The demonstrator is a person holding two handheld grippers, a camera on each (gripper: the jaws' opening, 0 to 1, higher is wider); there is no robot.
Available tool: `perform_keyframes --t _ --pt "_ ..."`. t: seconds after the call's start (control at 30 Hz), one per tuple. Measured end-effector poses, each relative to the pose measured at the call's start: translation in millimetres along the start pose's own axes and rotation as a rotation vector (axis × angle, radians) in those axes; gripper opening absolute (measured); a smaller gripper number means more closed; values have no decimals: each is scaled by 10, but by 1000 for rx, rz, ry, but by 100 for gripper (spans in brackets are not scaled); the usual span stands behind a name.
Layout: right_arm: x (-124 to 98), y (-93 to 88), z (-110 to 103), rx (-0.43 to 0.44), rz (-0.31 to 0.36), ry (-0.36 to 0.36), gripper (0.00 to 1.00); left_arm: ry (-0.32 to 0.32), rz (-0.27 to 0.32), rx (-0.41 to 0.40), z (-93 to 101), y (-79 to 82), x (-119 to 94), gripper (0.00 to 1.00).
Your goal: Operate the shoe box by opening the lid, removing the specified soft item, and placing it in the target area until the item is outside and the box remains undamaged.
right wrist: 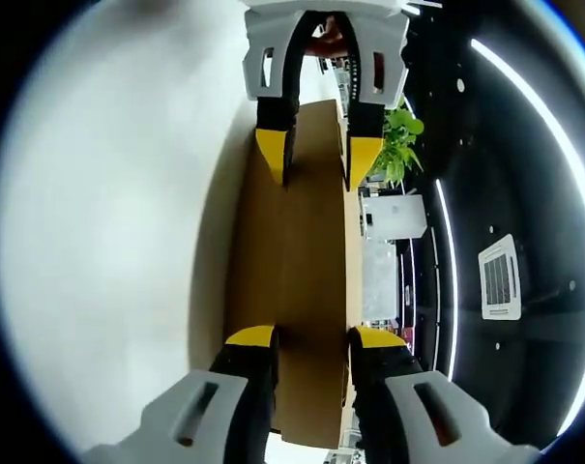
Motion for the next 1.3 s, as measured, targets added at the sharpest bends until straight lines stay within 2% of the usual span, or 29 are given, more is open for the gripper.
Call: perform_keyframes --t 0.2,0.67,0.77,0.8,1.0,1.3 --pt "3 9 -6 -1 1 4 29 -1 -21 5 2 1 1 31" --pt "4 10 -8 4 5 11 29 -27 -8 -30 -28 -13 -12 30" --pt "-2 2 8 7 8 12 29 -44 0 -57 -40 -15 -14 29" --pt "-1 4 8 7 9 12 29 -70 8 -114 -39 -10 -13 29" --pt "-4 -4 18 2 25 25 29 -66 2 -88 -45 -19 -9 29" --pt "-16 -9 56 13 31 37 28 -76 -6 -92 -91 -15 -19 29"
Point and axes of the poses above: the point that each gripper's makers call its tool centre point, and the gripper's own axes: x roughly forward along the fingers, z roughly to its right, y roughly out of its top, the point moved 3 cm from there along -x, roughly backward along the fingers, and after that the axes turned 3 degrees about -z, right-handed, at the moved point
